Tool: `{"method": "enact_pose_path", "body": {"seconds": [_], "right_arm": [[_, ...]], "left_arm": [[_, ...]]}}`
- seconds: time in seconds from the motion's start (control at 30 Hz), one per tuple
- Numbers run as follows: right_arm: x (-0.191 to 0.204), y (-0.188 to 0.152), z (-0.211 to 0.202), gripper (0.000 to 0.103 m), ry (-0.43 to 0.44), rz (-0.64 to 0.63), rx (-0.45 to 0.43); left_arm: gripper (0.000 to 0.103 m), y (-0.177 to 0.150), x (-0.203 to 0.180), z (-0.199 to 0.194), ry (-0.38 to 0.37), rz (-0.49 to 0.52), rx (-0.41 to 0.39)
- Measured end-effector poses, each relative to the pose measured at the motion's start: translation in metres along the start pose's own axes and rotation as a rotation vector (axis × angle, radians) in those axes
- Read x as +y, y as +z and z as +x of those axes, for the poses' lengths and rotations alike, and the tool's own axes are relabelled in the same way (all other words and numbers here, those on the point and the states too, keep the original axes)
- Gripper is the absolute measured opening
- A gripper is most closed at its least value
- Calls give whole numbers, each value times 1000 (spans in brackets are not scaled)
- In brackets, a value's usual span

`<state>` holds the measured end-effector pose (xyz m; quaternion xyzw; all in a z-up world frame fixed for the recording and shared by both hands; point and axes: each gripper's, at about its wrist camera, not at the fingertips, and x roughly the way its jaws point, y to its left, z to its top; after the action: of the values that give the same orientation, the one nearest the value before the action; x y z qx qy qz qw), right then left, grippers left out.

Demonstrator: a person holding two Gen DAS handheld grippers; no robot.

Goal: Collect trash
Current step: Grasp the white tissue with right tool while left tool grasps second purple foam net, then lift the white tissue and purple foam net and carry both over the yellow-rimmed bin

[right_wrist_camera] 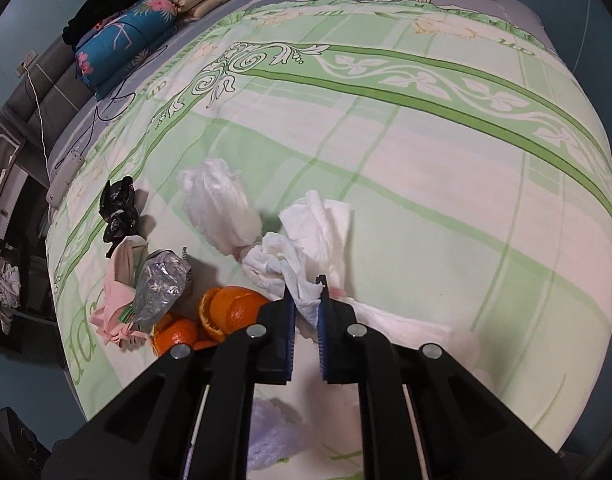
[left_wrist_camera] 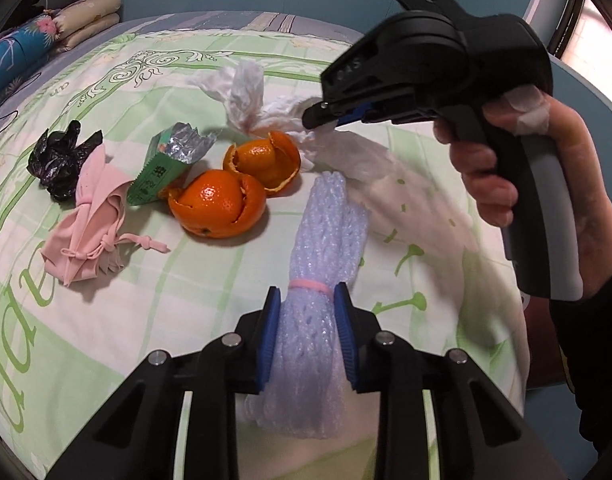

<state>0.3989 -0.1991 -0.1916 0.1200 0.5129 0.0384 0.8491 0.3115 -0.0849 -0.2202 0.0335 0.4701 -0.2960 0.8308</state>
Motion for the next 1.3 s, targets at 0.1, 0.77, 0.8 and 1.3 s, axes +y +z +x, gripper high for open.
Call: {"method": "enact_pose_path", "body": {"seconds": [0.1,0.77,0.8,1.3], "right_arm": [[-1,-1,-9,8,14,2,-12],[-38,-43,-34,9,67,57,58],[-39,-43,-34,9,69,57,57],[0,-20,-12,25,67,-8,66]], "left_arm": [[26,1,-1,-5,-13,-9,-5],[26,-19,19,-36,-42,-60,7],[26,-20,20,-37,-41,-62,6],[26,-23,33,-46,-48,-105,-6]]}}
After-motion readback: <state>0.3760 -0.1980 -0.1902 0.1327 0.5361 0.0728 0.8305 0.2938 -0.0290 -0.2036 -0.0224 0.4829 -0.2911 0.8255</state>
